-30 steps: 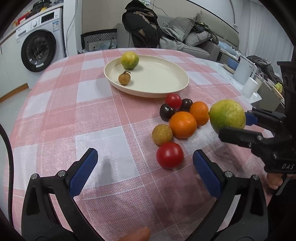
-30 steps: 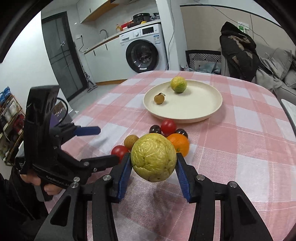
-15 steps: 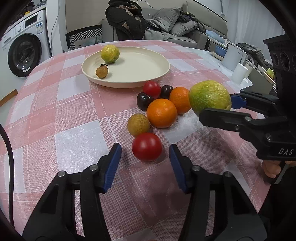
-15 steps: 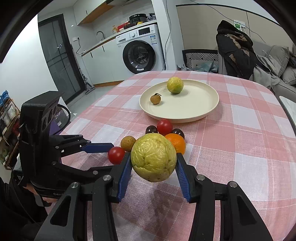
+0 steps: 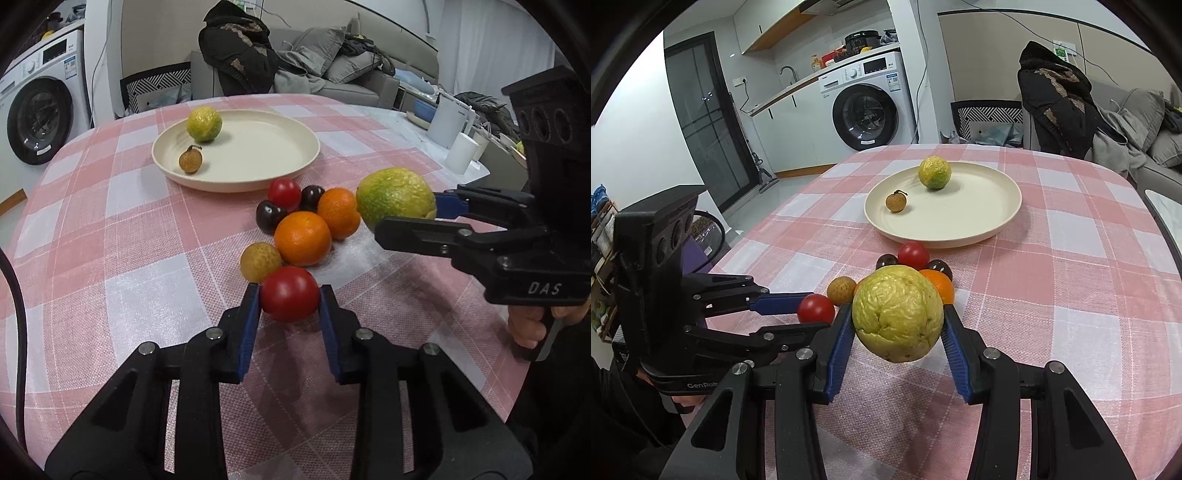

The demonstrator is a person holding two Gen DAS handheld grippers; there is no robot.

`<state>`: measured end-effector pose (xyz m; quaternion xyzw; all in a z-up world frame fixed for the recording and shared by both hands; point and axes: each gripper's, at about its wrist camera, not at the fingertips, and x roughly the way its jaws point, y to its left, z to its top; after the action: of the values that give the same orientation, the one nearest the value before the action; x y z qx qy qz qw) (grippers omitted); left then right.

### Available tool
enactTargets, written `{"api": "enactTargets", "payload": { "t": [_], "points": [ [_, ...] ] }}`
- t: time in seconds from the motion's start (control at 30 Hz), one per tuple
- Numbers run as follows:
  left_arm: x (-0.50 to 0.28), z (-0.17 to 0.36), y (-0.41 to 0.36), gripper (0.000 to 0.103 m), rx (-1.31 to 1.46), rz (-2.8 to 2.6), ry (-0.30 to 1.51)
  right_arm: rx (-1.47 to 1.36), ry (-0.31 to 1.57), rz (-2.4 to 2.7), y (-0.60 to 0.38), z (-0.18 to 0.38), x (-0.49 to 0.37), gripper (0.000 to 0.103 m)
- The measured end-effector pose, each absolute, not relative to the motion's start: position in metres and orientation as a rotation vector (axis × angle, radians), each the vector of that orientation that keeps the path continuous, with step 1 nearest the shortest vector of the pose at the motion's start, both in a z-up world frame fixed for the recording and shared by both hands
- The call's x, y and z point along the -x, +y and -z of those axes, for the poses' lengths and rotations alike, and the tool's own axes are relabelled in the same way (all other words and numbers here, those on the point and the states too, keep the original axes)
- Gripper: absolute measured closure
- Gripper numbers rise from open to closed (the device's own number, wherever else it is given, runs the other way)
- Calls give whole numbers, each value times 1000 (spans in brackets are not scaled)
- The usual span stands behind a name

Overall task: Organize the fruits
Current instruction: 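Carry the guava and tomato onto the cream plate and open both tools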

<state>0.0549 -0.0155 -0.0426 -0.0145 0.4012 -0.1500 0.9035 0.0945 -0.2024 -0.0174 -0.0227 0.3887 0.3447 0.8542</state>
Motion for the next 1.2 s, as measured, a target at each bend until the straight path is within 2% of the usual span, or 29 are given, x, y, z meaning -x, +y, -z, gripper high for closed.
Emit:
{"api": "enactTargets", "payload": {
  "t": [0.73,1.2],
  "points": [
    [-50,-15,13,74,87,197,642,-19,741,-622,-223,-7,-120,55],
    [-101,-22,16,74,91,159,625,-25,722,-600,-215,-17,-156,55]
  ]
}}
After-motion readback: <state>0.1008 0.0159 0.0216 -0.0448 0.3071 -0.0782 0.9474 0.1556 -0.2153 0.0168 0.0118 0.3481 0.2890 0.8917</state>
